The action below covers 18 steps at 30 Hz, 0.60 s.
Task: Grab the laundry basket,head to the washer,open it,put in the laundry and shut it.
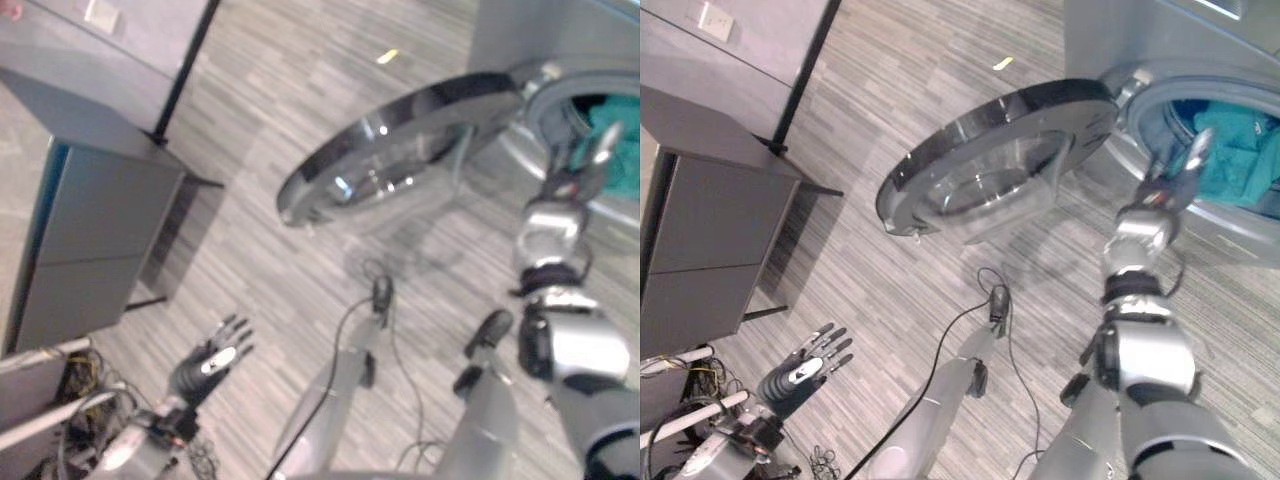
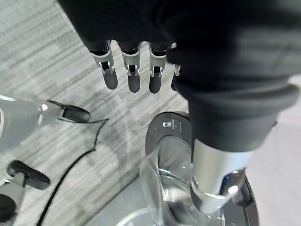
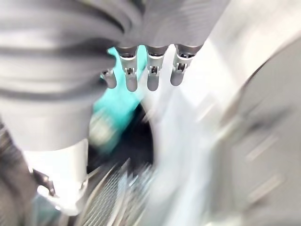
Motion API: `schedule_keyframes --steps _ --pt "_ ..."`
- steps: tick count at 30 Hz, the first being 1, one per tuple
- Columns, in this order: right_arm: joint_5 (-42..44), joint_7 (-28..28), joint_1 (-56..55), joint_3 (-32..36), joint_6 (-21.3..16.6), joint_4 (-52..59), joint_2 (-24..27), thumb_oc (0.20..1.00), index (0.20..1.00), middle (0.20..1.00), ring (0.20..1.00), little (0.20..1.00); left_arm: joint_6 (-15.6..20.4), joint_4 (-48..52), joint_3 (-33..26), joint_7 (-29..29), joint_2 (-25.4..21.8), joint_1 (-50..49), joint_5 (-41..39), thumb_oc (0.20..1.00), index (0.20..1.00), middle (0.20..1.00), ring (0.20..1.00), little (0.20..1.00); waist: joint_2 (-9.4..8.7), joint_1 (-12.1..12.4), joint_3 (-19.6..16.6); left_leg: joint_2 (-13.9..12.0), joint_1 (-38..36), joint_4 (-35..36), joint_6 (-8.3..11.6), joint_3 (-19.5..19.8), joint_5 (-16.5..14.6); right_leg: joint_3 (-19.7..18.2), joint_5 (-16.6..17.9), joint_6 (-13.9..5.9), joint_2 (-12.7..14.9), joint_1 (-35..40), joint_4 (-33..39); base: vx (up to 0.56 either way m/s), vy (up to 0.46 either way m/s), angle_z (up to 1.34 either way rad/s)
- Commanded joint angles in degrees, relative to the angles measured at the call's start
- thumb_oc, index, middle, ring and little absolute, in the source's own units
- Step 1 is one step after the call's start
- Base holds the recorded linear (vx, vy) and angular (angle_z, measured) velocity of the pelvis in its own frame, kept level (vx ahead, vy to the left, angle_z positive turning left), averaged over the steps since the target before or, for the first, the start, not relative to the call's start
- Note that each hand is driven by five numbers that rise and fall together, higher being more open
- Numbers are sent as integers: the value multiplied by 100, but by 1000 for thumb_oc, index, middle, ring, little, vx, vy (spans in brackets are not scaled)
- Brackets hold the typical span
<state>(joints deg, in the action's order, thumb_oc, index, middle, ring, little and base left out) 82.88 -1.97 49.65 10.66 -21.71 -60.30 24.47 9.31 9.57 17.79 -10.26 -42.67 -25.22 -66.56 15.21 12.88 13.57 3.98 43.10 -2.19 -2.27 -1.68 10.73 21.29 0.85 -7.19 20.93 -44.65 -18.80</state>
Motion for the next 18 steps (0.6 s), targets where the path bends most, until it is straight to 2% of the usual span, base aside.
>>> schedule_keyframes --steps 1,8,13,16,18 --pt "-395 -213 -451 11 221 -58 107 1000 1000 1000 1000 1000 121 109 178 38 141 -44 193 1000 1000 1000 1000 1000 -30 220 233 199 -220 679 -112 -175 -576 153 -829 -170 -94 188 -371 0 0 0" --pt "-579 -140 -633 138 402 -447 -2 1000 1000 1000 1000 1000 167 109 146 117 228 18 316 1000 1000 1000 1000 1000 -89 171 298 160 -203 616 -99 -165 -595 173 -844 -121 -147 230 -302 0 0 0" --pt "-671 253 -157 289 274 -865 494 1000 1000 1000 1000 1000 211 122 78 142 205 -65 328 1000 1000 1000 1000 1000 10 260 297 173 -141 681 -98 -115 -552 153 -881 -117 -153 121 -328 0 0 0" --pt "-677 449 368 281 237 -1101 1053 1000 1000 1000 1000 1000 237 125 33 140 172 -73 385 1000 1000 1000 1000 1000 154 383 292 190 -81 719 -77 -87 -530 149 -947 -113 -142 1 -403 8 22 -2" --pt "-700 485 518 251 253 -1184 1207 1000 1000 1000 1000 1000 246 153 29 132 168 -65 405 1000 1000 1000 1000 1000 206 417 293 198 -54 719 -74 -81 -528 149 -982 -109 -128 -53 -468 5 10 2"
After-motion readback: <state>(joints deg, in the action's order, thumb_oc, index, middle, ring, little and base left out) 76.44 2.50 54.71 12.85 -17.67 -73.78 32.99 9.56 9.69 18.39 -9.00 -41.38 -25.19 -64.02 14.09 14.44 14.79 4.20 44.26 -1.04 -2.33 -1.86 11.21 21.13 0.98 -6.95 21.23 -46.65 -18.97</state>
